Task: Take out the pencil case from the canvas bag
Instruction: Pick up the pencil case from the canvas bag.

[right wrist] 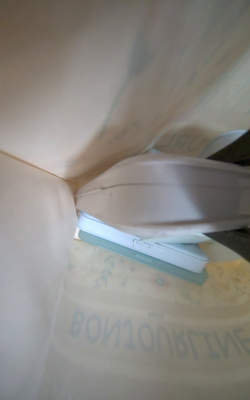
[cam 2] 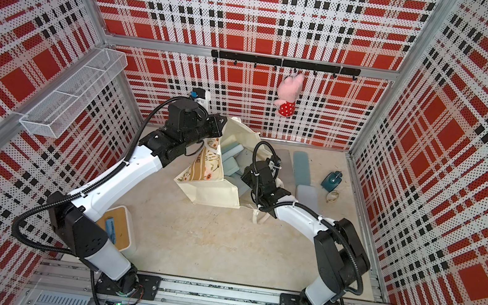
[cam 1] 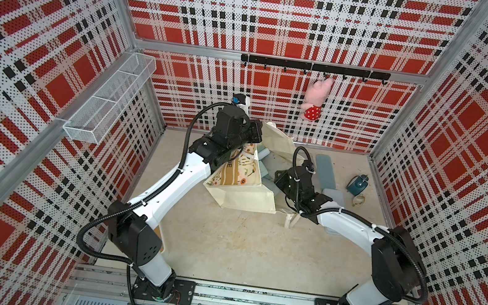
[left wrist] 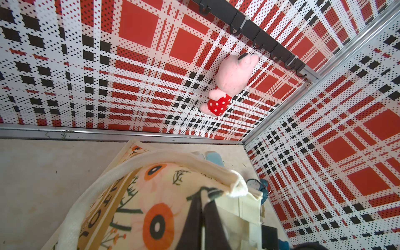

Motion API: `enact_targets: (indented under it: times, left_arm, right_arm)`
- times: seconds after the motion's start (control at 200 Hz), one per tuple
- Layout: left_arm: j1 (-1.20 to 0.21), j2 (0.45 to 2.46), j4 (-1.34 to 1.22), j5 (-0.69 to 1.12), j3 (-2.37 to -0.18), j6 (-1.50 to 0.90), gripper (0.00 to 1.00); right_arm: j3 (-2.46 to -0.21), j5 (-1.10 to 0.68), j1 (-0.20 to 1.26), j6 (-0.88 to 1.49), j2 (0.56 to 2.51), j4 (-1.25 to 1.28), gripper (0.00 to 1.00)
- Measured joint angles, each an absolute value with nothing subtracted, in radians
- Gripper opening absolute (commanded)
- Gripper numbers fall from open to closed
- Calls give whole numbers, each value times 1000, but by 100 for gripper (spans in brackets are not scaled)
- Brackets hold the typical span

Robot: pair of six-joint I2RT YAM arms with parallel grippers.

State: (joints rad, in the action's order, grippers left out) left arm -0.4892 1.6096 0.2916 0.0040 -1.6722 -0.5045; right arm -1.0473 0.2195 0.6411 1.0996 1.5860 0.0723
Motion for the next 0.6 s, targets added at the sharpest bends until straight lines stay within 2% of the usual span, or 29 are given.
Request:
enact_targets:
  times: [0.601]
  left_arm:
    - [-401, 1611, 294, 83, -1676, -459, 0]
  right_arm:
    - [-904, 200, 646, 1052, 1345, 57, 17]
